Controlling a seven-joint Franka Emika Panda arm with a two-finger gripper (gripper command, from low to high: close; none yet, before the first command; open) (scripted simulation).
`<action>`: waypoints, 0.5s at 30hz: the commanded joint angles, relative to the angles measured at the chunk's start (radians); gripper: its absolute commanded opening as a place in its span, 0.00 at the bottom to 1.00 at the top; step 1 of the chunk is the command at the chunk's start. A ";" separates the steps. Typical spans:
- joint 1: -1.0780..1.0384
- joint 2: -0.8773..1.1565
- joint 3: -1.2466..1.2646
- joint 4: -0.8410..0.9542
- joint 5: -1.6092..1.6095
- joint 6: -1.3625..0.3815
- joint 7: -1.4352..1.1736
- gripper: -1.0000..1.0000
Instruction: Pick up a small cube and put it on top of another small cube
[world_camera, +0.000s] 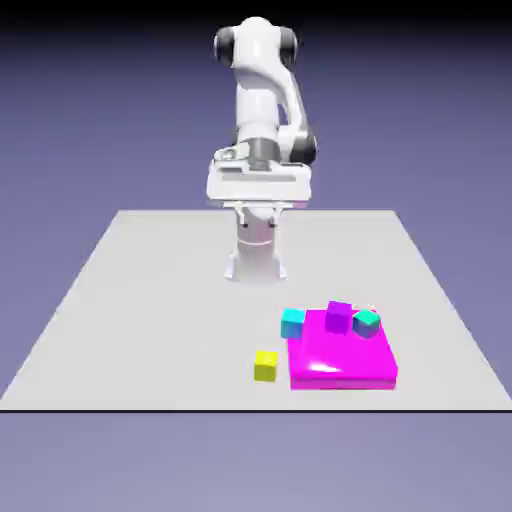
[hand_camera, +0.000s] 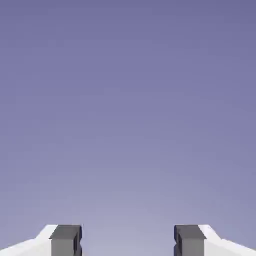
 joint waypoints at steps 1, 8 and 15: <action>-0.003 0.032 -0.006 0.013 0.044 -0.029 0.019 0.50; -0.020 0.256 -0.051 0.100 0.348 -0.231 0.156 0.50; -0.038 0.480 -0.095 0.188 0.652 -0.432 0.292 0.50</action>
